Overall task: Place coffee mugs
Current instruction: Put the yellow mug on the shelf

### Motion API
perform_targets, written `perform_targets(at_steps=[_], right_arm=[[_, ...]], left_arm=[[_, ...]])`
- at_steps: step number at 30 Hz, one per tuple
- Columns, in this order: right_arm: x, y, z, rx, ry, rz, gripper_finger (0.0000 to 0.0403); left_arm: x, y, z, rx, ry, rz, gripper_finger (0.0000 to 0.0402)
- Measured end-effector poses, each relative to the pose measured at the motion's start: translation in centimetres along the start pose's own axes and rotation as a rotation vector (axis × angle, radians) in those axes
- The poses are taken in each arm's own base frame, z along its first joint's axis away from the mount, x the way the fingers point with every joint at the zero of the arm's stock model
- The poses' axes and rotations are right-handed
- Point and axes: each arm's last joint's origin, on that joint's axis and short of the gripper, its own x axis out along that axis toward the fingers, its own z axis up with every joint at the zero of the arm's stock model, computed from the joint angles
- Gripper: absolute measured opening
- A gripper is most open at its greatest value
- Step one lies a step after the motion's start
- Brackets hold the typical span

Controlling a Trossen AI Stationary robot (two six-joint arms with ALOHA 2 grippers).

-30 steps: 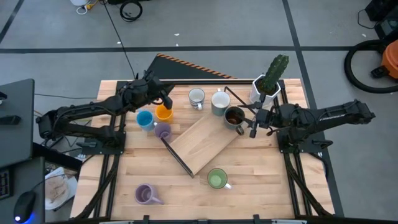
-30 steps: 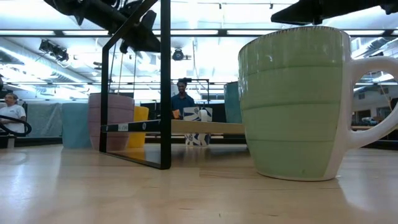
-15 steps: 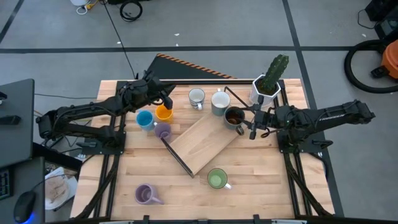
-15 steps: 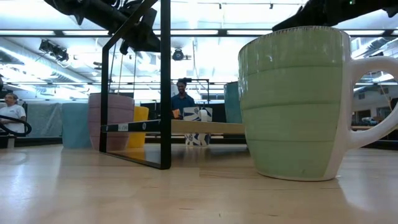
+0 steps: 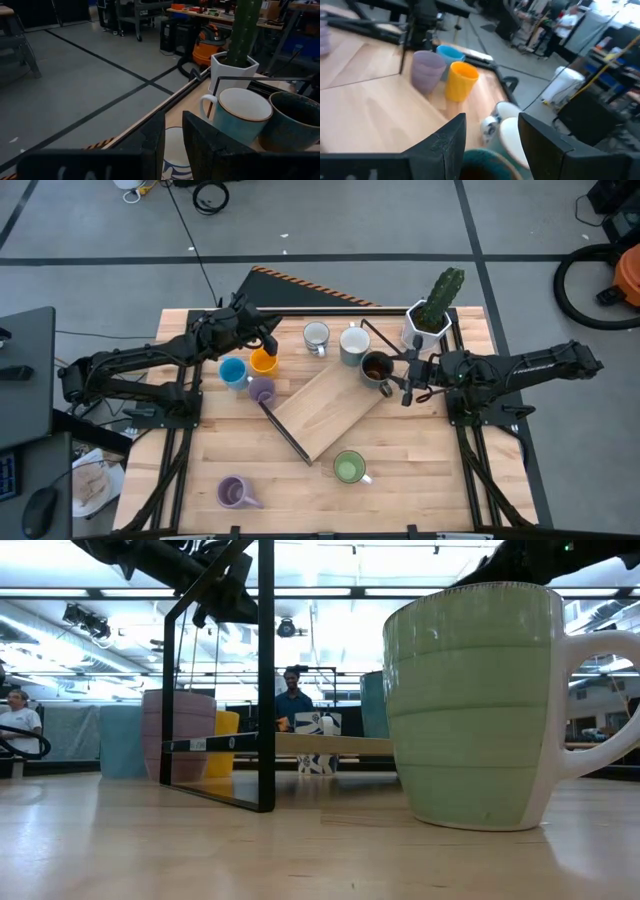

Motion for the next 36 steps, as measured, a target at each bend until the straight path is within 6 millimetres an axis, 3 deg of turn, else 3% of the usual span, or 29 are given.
perform_targets(at_steps=[12,19,26,31,36], right_arm=[[-0.3,0.8,0.4,0.061,-0.041,0.075,0.0186],[-0.3,2.5,0.3,0.040,-0.017,0.157,0.0186],[-0.3,3.5,-0.2,-0.058,0.069,0.054,0.0186],[-0.5,3.8,0.0,-0.075,0.056,0.054,0.0186],[-0.5,3.8,0.1,-0.057,0.046,0.063,0.0186]], left_arm=[[0.0,0.0,0.0,-0.002,-0.005,-0.001,0.0071],[0.0,-0.2,0.3,-0.145,-0.019,-0.054,0.0071],[-0.1,-0.7,-0.2,-0.212,0.065,-0.149,0.0071],[0.0,0.1,3.2,-0.210,0.147,-0.165,0.0063],[0.4,0.7,4.7,-0.153,0.398,-0.111,0.0063]])
